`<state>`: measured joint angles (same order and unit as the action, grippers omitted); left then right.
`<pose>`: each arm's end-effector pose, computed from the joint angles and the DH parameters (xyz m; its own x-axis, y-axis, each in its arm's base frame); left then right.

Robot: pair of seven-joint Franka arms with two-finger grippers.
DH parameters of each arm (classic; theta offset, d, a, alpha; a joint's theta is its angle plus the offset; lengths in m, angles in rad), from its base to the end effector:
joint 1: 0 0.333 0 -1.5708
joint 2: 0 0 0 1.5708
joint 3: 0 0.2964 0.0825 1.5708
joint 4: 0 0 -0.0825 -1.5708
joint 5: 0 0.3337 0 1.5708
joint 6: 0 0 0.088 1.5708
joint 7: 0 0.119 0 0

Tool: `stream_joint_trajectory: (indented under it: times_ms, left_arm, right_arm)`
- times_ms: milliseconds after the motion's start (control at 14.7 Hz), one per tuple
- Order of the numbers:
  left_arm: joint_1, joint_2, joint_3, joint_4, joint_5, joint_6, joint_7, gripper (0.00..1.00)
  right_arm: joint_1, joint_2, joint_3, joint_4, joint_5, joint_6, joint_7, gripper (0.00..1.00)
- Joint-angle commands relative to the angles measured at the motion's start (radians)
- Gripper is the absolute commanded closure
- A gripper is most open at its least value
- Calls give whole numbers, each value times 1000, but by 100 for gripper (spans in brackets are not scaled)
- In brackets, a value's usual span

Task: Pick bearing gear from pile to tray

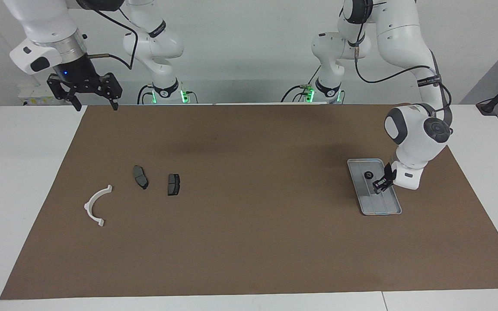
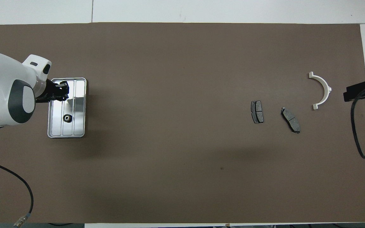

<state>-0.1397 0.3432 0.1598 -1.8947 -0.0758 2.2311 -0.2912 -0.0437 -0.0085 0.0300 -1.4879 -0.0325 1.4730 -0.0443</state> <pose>0.5779 0.0037 0.3254 0.9398 0.3417 -0.0034 0.3417 -0.9398 0.0055 0.4919 -0.0108 0.6232 0.9996 0.0274 -0.0078 0.0276 -0.9991 0.0323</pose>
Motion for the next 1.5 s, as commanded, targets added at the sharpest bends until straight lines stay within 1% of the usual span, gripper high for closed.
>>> stream_joint_trajectory:
  times_ms: [0, 68, 409, 614, 682, 750, 818, 886, 955, 1091, 1159, 1227, 1432]
  left_arm:
    - [5, -24, -11, -67, 7, 76, 6, 96]
    - [2, -21, -11, -70, 5, 94, 3, 96]
    - [-6, -7, -11, -76, 4, 110, -13, 96]
    - [-17, -9, -11, -122, 4, 175, -20, 96]
    - [-18, -9, -11, -132, 4, 186, -23, 95]
    - [-18, -9, -11, -132, 4, 185, -23, 92]
    - [-18, -9, -11, -129, 4, 177, -22, 75]
    - [-17, -9, -11, -121, 4, 167, -22, 21]
    - [-15, -9, -9, -104, 4, 139, -20, 0]
    - [-3, -24, -8, -32, 4, 32, -14, 0]
    - [9, -48, -3, -2, 5, -43, -7, 0]
    - [26, -91, -3, 23, 7, -115, -2, 0]
    - [34, -248, -2, 31, 8, -284, 6, 0]
  right_arm:
    - [-7, -19, 2, -29, 14, 29, -29, 0]
    - [-7, -19, 2, -29, 14, 27, -29, 0]
    - [-8, -19, 2, -29, 16, 27, -31, 0]
    - [-8, -21, 2, -29, 14, 27, -31, 0]
    - [-10, -21, 2, -29, 14, 27, -31, 0]
    - [-10, -21, 2, -29, 14, 27, -31, 0]
    - [-8, -24, 2, -29, 14, 26, -31, 0]
    - [-8, -25, 2, -29, 14, 27, -31, 0]
    - [-8, -28, 2, -31, 14, 26, -29, 0]
    - [-8, -36, 2, -31, 16, 24, -31, 0]
    - [-8, -44, 2, -34, 16, 24, -31, 0]
    - [-8, -54, 2, -41, 16, 24, -31, 0]
    - [-10, -97, 2, -78, 19, 26, -31, 0]
